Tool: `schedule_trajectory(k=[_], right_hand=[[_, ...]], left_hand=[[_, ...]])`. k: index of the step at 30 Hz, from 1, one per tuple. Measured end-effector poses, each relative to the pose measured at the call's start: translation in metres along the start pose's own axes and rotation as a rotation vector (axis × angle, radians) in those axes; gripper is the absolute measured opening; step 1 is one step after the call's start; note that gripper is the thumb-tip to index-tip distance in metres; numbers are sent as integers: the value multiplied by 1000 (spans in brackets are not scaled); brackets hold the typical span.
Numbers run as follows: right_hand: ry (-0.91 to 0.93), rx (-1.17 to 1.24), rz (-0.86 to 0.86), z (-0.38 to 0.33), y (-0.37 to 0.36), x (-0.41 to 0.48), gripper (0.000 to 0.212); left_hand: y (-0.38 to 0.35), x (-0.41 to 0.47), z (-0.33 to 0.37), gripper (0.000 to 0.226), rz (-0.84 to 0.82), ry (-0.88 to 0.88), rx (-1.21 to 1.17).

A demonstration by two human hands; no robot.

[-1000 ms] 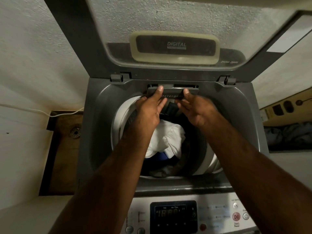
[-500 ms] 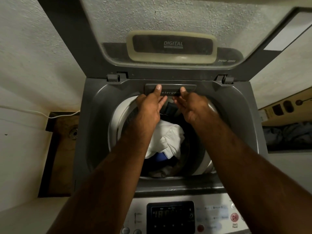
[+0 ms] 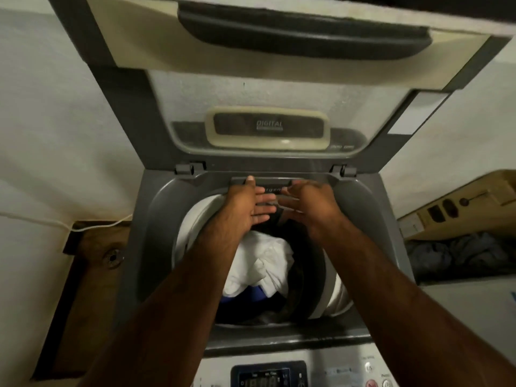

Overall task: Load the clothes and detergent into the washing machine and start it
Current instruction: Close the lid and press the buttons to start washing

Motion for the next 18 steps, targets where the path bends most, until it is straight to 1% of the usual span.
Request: schedule_trajectory(k=[3,6,8,10,13,15,16,17,18], right_hand=[[123,-31,-37,-31,6,-20,17],[249,-75,-41,-60,11,-38,17],[351,-106,-40,-79,15,-49,21],[466,-163,-42,-98,17,-65,26],[692,-212,-17,-136,23,-99,29],[881,-235,55,-163,30,-127,27],[981,-245,111,-176,35,-142,26],[1082,-249,172,-188,40,-156,26],[1173,-258,228,-199,43,-167,25]], left_hand=[[-8,-10,11,28,-23,-30,-129],[-10,-29,19,20,-37,-84,-122],[-9,-51,34,17,-14,-196,-101],[0,-79,54,15,78,-427,-14],[14,-147,94,12,253,-973,212],[17,-199,120,8,331,-1334,344],[18,-222,131,11,391,-1506,386],[18,-244,142,15,468,-1656,432],[17,-258,151,19,549,-1767,491]])
Point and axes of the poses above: each hand's wrist, its own x-axis towards the middle knuckle, its own y-axis out of the back of the hand, z = x × y, the point moved 7 cm from there along x, towards the middle knuckle, and after that the axes turned 11 degrees about z, right-handed, at the moved point
